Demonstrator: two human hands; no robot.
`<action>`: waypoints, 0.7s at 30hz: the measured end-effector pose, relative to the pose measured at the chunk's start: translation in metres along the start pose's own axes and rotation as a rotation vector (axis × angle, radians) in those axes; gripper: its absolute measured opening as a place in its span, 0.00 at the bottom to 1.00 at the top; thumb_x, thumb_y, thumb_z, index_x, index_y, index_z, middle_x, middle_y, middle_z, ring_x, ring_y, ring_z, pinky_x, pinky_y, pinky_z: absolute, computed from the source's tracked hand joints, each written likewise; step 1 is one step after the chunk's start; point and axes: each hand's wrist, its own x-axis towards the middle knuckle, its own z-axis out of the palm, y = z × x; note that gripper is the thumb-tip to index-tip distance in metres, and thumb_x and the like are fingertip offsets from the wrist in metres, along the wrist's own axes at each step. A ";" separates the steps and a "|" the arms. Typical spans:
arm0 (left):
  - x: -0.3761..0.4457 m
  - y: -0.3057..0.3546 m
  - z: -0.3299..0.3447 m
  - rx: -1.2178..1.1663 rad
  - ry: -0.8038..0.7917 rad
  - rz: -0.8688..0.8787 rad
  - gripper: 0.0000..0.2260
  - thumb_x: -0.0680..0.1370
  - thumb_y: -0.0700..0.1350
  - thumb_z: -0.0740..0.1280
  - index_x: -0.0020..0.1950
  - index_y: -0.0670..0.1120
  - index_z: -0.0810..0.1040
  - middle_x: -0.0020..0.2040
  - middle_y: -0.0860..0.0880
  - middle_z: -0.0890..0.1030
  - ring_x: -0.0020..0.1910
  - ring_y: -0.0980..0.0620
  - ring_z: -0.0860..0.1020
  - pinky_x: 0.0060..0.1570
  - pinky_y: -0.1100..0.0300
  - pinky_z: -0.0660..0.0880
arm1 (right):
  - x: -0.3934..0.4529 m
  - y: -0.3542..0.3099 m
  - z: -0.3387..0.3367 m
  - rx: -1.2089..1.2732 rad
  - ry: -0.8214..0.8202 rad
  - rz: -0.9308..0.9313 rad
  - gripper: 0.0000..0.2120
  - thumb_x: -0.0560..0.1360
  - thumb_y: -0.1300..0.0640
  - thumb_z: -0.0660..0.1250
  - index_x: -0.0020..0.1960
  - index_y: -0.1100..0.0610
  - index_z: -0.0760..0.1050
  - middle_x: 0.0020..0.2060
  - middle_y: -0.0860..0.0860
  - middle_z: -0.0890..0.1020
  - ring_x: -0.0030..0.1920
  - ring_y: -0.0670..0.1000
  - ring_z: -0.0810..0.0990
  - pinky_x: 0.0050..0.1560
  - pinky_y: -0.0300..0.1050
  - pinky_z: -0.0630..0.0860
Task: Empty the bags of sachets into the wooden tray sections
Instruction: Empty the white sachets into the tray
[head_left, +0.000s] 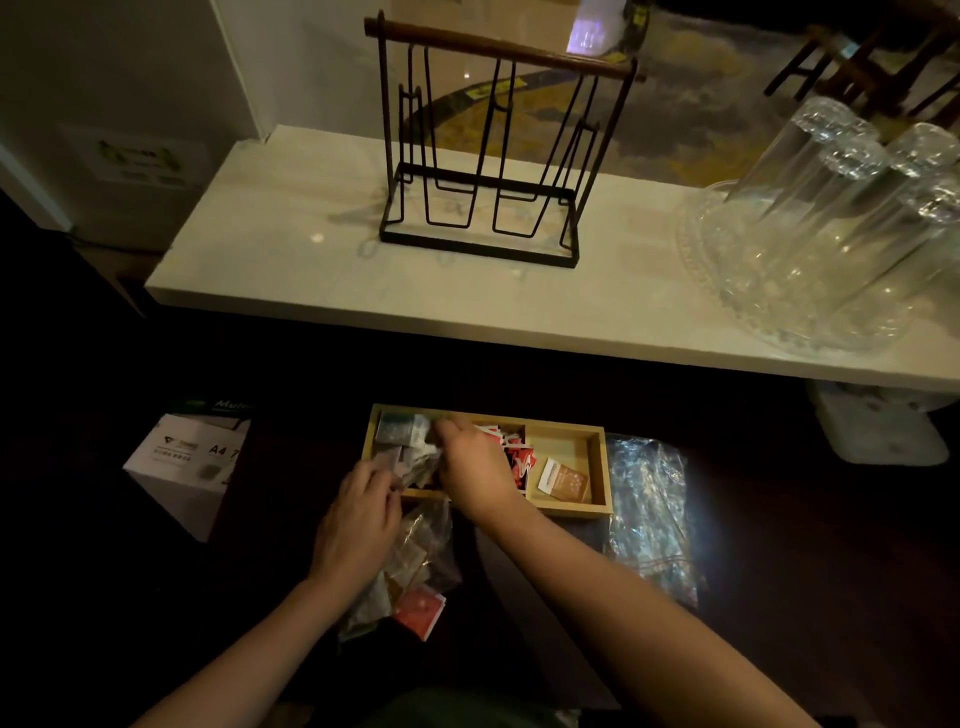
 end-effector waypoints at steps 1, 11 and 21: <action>-0.004 0.000 0.001 -0.029 -0.037 -0.015 0.05 0.78 0.43 0.61 0.51 0.45 0.75 0.52 0.50 0.72 0.44 0.54 0.74 0.36 0.64 0.67 | -0.012 0.000 0.001 0.046 -0.026 0.060 0.11 0.74 0.65 0.64 0.55 0.58 0.75 0.51 0.57 0.81 0.48 0.58 0.81 0.45 0.51 0.79; -0.032 0.012 0.009 -0.147 -0.205 -0.140 0.09 0.74 0.43 0.65 0.42 0.57 0.71 0.46 0.54 0.78 0.43 0.53 0.78 0.47 0.52 0.76 | -0.070 -0.013 0.033 0.327 -0.382 0.429 0.20 0.73 0.52 0.66 0.61 0.59 0.67 0.57 0.58 0.79 0.56 0.59 0.79 0.55 0.52 0.78; -0.028 0.016 0.000 -0.227 -0.378 -0.302 0.10 0.75 0.46 0.65 0.35 0.59 0.73 0.39 0.56 0.81 0.43 0.52 0.80 0.48 0.54 0.76 | -0.081 -0.013 0.033 0.367 -0.448 0.421 0.27 0.70 0.56 0.71 0.65 0.62 0.65 0.63 0.59 0.73 0.63 0.58 0.74 0.63 0.49 0.72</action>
